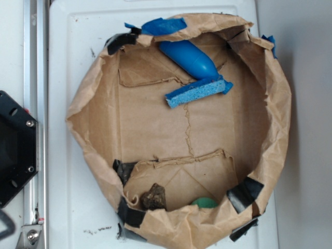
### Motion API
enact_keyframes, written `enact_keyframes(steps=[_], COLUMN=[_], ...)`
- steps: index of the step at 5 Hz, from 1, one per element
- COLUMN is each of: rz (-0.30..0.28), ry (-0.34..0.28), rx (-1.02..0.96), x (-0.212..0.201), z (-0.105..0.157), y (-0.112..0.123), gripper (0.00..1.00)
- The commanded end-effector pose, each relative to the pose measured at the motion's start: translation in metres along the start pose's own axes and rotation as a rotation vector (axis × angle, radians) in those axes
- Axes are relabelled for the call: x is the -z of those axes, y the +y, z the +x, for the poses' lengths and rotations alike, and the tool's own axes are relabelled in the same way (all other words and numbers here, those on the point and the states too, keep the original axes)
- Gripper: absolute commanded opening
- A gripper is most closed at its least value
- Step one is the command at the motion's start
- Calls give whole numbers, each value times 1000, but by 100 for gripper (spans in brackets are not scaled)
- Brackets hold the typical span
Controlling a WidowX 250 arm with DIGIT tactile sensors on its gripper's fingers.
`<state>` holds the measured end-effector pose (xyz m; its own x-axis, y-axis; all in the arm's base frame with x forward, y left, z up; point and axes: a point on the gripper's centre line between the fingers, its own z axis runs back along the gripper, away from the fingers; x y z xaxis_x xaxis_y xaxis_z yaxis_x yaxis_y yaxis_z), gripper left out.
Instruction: Grab the blue sponge.
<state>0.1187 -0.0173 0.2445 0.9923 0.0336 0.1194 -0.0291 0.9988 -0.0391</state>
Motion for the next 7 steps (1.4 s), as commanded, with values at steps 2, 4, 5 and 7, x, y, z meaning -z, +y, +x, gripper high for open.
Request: enact_keyframes(steps=[2,4,5,7], rz=[-7,26,26,-31], ry=[-53,-93,-93,-165], rx=[-13,-17,-17,-162], x=[15,24,24,39], z=[49,86,86,117], y=[9,8,8,17], gripper=[100,100,100,100])
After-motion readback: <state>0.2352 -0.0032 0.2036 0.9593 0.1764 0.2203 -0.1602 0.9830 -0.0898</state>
